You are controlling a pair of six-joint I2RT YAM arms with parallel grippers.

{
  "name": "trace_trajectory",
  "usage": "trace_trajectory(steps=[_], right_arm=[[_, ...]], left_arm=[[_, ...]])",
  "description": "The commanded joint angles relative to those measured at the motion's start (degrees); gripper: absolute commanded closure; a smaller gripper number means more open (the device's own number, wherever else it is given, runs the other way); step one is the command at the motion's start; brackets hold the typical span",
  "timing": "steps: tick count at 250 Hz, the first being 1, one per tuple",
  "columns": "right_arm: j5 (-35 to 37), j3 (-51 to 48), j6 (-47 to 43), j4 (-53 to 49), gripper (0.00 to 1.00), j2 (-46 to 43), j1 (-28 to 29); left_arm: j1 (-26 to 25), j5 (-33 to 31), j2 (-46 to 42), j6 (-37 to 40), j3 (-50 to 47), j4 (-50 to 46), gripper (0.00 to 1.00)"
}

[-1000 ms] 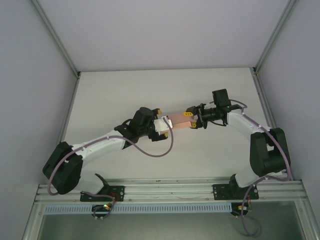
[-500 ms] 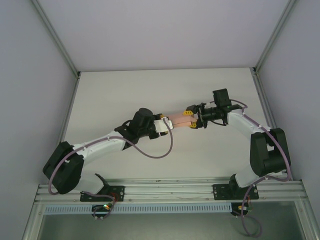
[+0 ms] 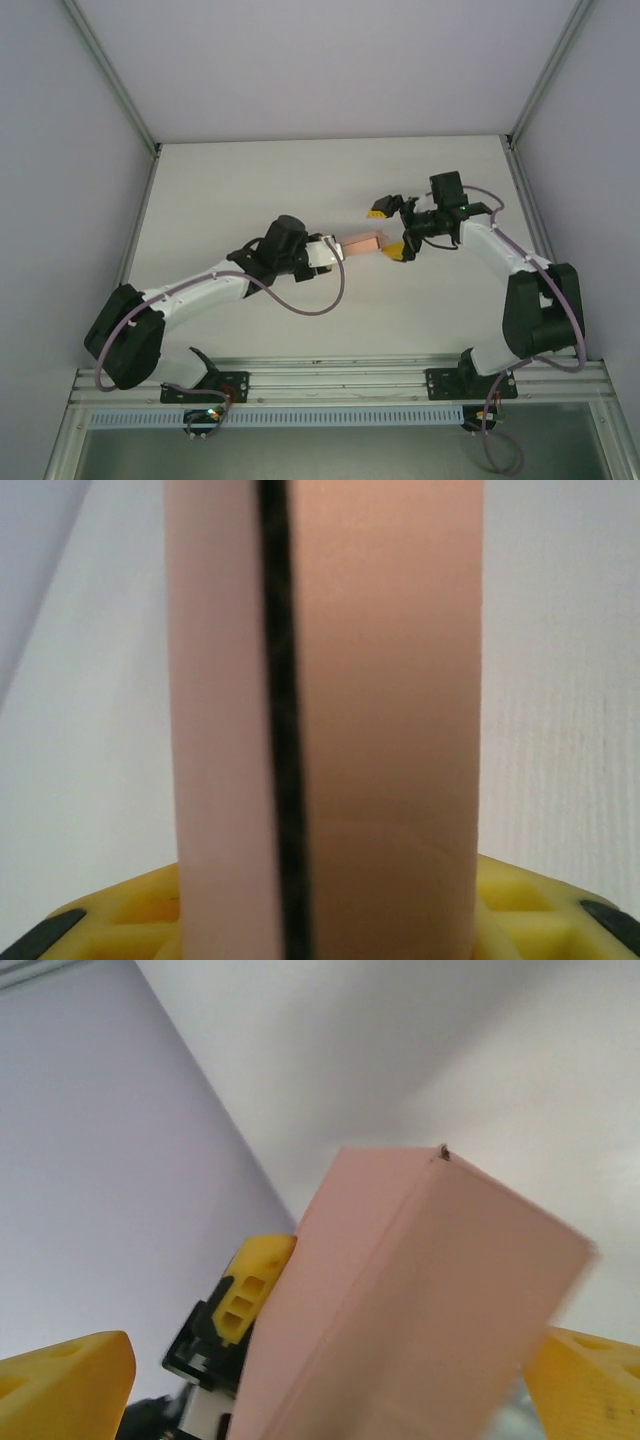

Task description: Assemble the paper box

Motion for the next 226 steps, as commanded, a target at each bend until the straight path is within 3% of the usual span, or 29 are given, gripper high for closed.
trace_trajectory(steps=[1, 25, 44, 56, 81, 105, 146, 200, 226], right_arm=[[18.0, 5.3, -20.0, -8.4, 0.0, -5.0, -0.1], [26.8, 2.3, -34.6, -2.3, 0.0, -10.7, 1.2], [23.8, -4.7, -45.4, 8.7, 0.0, -16.1, 2.6], [17.7, -8.5, -51.8, 14.1, 0.0, -19.0, 3.3], [14.9, -13.0, -56.0, 20.5, 0.0, -23.1, 4.0], [10.9, -9.8, -65.0, 13.2, 0.0, -22.0, 5.3], [17.1, -4.7, -75.1, 3.5, 0.07, -17.3, 11.8], [28.4, -1.1, -78.5, -1.3, 0.18, -9.4, 17.8], [29.5, 1.6, -79.2, -4.3, 0.29, -5.7, 18.9]], left_arm=[[2.3, 6.2, -1.6, 0.1, 4.3, -13.9, 0.56], [4.5, 11.0, -0.8, 2.4, 6.8, -22.9, 0.55], [6.3, 16.2, 0.2, 5.2, 9.2, -30.6, 0.54], [7.8, 19.3, 1.0, 6.6, 10.2, -33.9, 0.54], [10.8, 22.5, 2.9, 6.7, 11.4, -34.6, 0.53], [11.3, 22.0, 5.8, 7.5, 13.6, -36.9, 0.53], [11.2, 15.9, 10.6, 5.6, 16.1, -36.0, 0.53], [9.1, 9.3, 13.6, 4.0, 17.0, -34.0, 0.52], [8.1, 7.9, 14.5, 4.4, 16.6, -33.5, 0.51]])
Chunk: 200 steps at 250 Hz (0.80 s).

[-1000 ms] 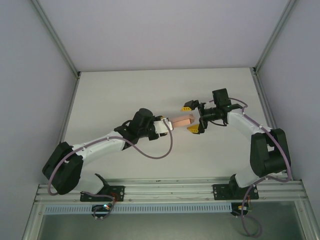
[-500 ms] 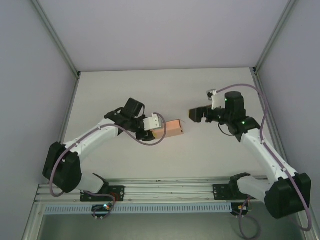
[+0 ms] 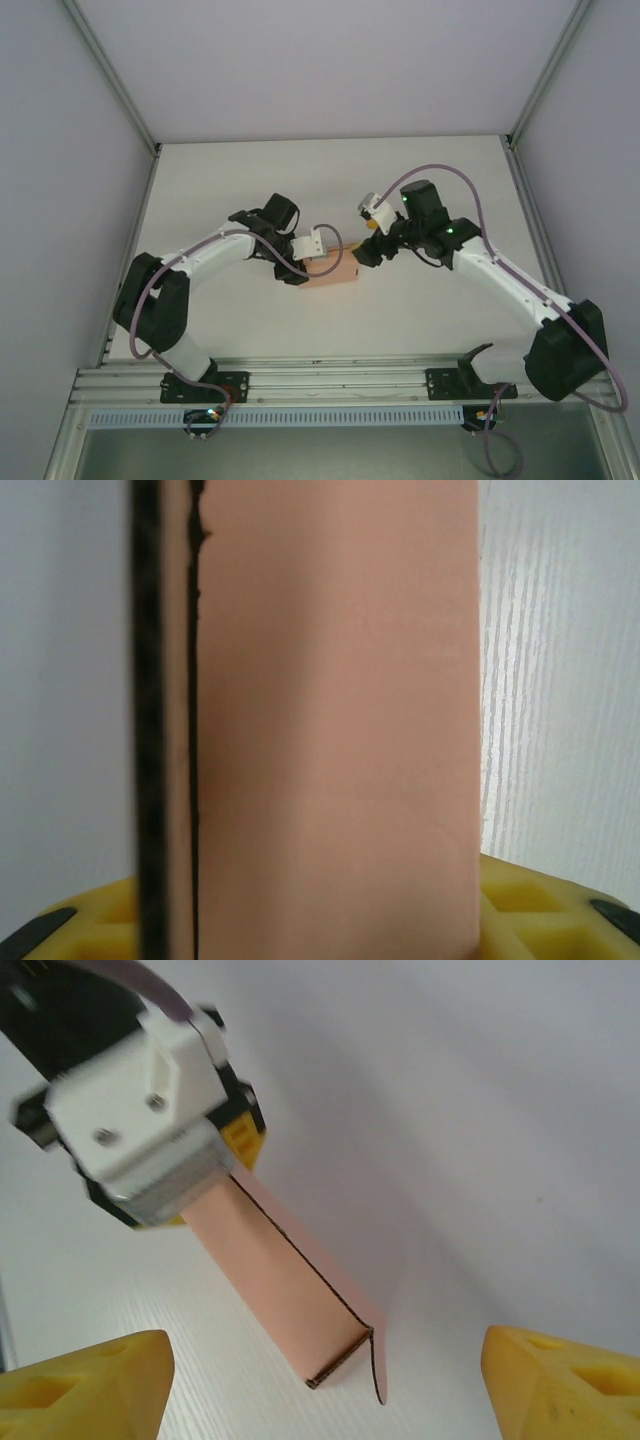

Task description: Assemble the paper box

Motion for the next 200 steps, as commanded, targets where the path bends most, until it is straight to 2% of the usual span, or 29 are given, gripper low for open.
trace_trajectory(steps=[1, 10, 53, 76, 89, 121, 168, 180, 200], right_arm=[[5.4, 3.3, -3.5, -6.1, 0.3, 3.3, 1.1], [5.5, 3.9, -3.5, -6.5, 0.34, 5.2, 1.4], [5.8, 3.6, -3.4, -5.7, 0.42, 7.8, 1.7], [6.2, 3.6, -3.1, -5.2, 0.5, 8.4, 1.8], [6.3, 4.1, -2.9, -5.3, 0.59, 8.6, 1.8], [8.5, 4.7, -2.6, -5.3, 0.67, 9.7, 1.9], [8.8, 7.5, -0.9, -8.7, 0.91, 11.9, 2.0], [8.8, 8.3, 0.8, -9.1, 1.0, 12.2, 2.2], [7.4, 11.0, 5.0, -12.1, 1.0, 12.7, 2.5]], left_arm=[[-1.3, -3.3, 1.0, -0.4, 1.4, 0.3, 0.51], [-1.4, -3.4, 1.4, -0.6, 1.5, 0.5, 0.51], [-1.8, -3.6, 2.2, -1.0, 2.1, 0.1, 0.51], [-2.0, -3.4, 2.1, -0.7, 2.0, 0.4, 0.51], [-2.1, -3.1, 2.0, -0.6, 2.0, 0.3, 0.51], [-2.1, -2.6, 1.9, -0.5, 1.8, 0.2, 0.51], [-2.1, -3.1, 1.9, -0.5, 1.9, 0.5, 0.51], [-2.2, -3.4, 2.0, -0.7, 1.9, 0.7, 0.52], [-2.5, -4.5, 2.1, -1.2, 2.0, 1.3, 0.52]])
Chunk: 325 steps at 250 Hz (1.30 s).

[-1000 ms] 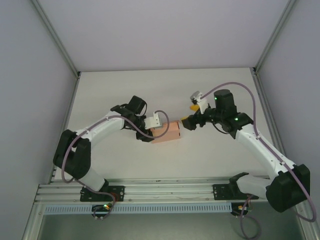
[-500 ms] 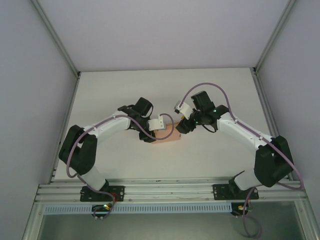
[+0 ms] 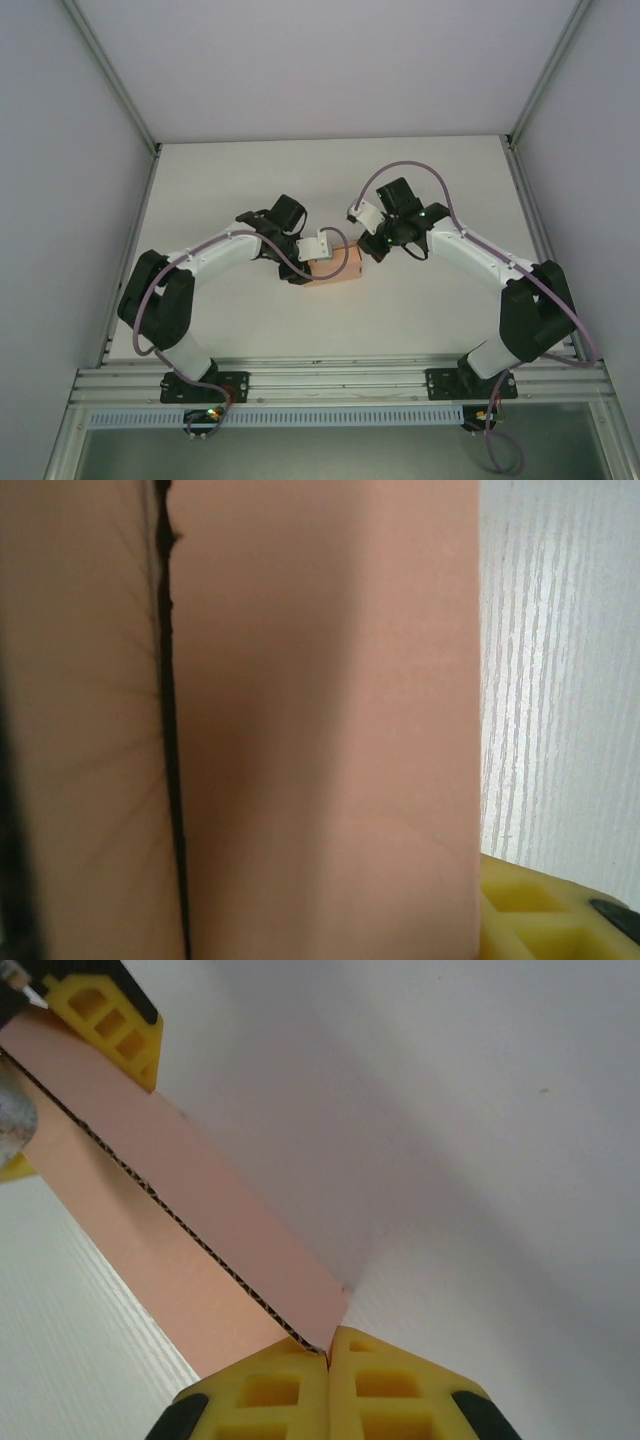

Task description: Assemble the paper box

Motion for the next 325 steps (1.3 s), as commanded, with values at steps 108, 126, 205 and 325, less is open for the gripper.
trace_trajectory(steps=[108, 126, 205, 325], right_arm=[[-0.6, 7.5, 36.1, -10.6, 1.0, 2.8, 3.0], [1.1, 4.7, 39.1, -6.1, 1.0, 1.7, 3.6], [12.3, -7.7, 36.2, 8.4, 1.0, -2.4, 6.6], [22.5, -20.2, 35.1, 21.9, 1.0, -5.7, 14.1]], left_arm=[[-2.3, -5.3, 2.4, -2.5, 2.3, 0.5, 0.52], [-2.6, -5.1, 2.6, -2.5, 2.4, 0.4, 0.53], [-2.7, -3.9, 2.6, -2.8, 2.6, 0.2, 0.52], [-2.7, -3.6, 0.4, -4.5, 2.3, 1.4, 0.42]])
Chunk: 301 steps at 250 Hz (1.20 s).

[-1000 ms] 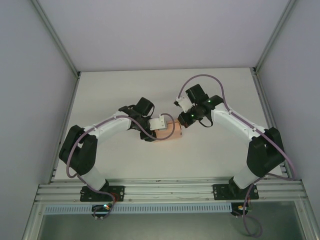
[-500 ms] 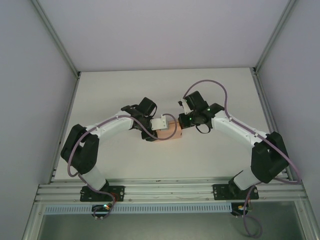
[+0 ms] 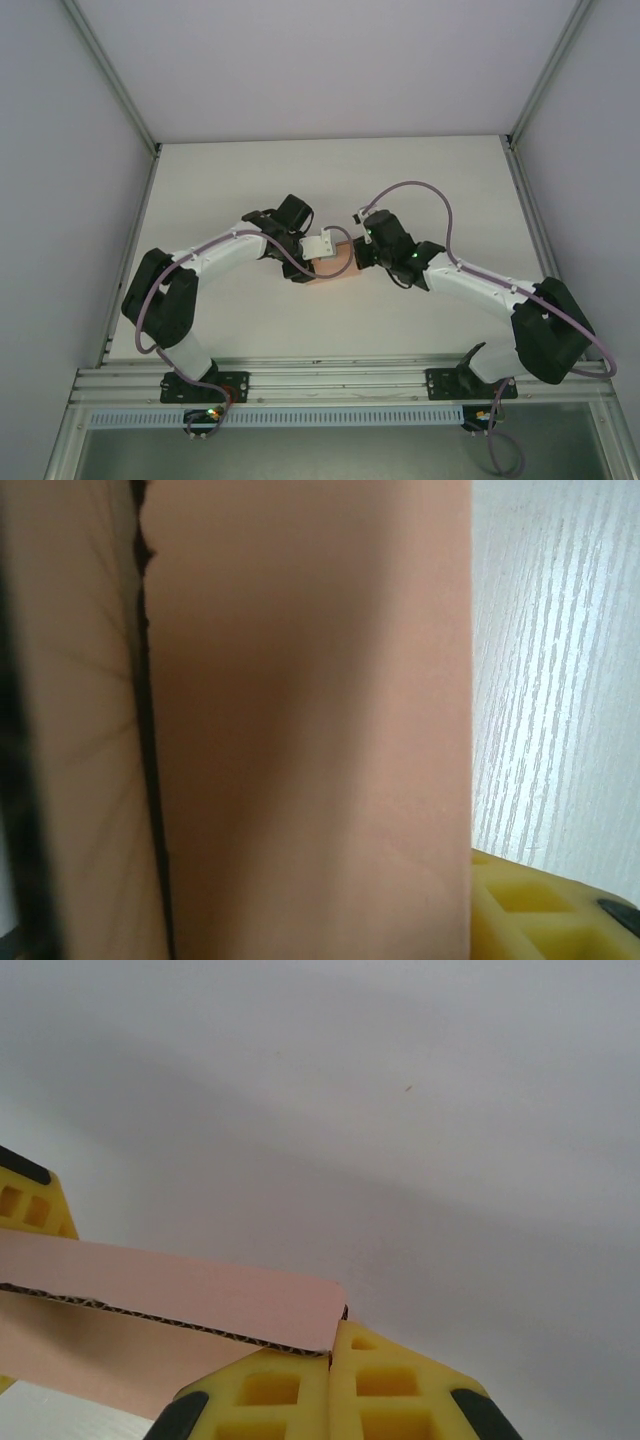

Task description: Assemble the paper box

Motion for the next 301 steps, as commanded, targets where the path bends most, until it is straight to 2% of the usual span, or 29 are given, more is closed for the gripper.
trace_trajectory(steps=[1, 17, 27, 43, 52, 58, 61, 101, 147, 180, 196, 222, 242, 260, 301], right_arm=[[-2.5, -3.0, 0.7, -2.9, 1.0, 1.7, 2.8], [-1.6, -2.7, 1.2, -3.7, 1.0, 1.0, 2.8], [-0.9, -2.3, 1.4, -4.7, 1.0, 0.6, 2.7], [0.4, -1.7, 2.0, -6.1, 1.0, 0.1, 2.7], [0.6, -1.6, 2.2, -6.4, 1.0, -0.2, 2.7], [0.6, -1.6, 2.6, -6.4, 1.0, -0.3, 2.8], [0.6, -1.6, 2.7, -6.4, 1.0, -0.3, 2.8], [-0.2, -1.8, 4.2, -6.2, 1.0, -0.3, 3.4], [3.0, -1.3, 6.5, -7.0, 1.0, -0.3, 4.7], [5.4, -0.6, 7.9, -8.3, 1.0, -0.3, 5.5], [5.8, -0.3, 8.3, -8.8, 1.0, -0.3, 5.8], [6.5, 0.6, 9.4, -10.2, 1.0, -0.2, 6.1], [6.5, 1.1, 9.6, -10.7, 1.0, 0.2, 6.4], [6.3, 1.3, 10.0, -10.9, 1.0, 0.6, 6.5], [5.6, 1.6, 9.9, -11.3, 1.0, 0.8, 6.8]], left_arm=[[-0.7, 1.4, -0.8, -0.7, 0.7, 1.6, 0.41], [-0.6, 1.2, -1.4, -1.2, 0.7, 1.6, 0.34], [-0.7, 1.2, -2.0, -1.8, 0.7, 1.6, 0.26], [-0.8, 2.4, -3.1, -2.0, 0.8, 0.4, 0.22], [-0.9, 3.0, -3.9, -2.3, 0.7, 0.0, 0.14], [-1.1, 2.8, -4.4, -2.9, 0.4, 0.4, 0.02], [-1.1, 2.6, -4.7, -3.3, 0.3, 0.7, 0.0], [-1.5, -5.8, -10.2, -12.6, -3.0, 6.9, 0.0], [-2.1, -12.2, -19.6, -25.9, -7.2, 7.0, 0.0], [-2.3, -23.5, -24.5, -40.1, -8.2, 2.1, 0.0], [-2.4, -24.6, -25.5, -45.3, -8.4, -1.4, 0.04], [-3.1, -21.9, -25.8, -49.6, -9.6, -4.3, 0.15], [-4.3, -20.0, -25.6, -49.9, -10.6, -4.3, 0.3], [-4.8, -19.2, -25.3, -49.2, -11.4, -2.3, 0.31], [-4.7, -17.4, -24.2, -48.3, -11.5, 2.2, 0.49]])
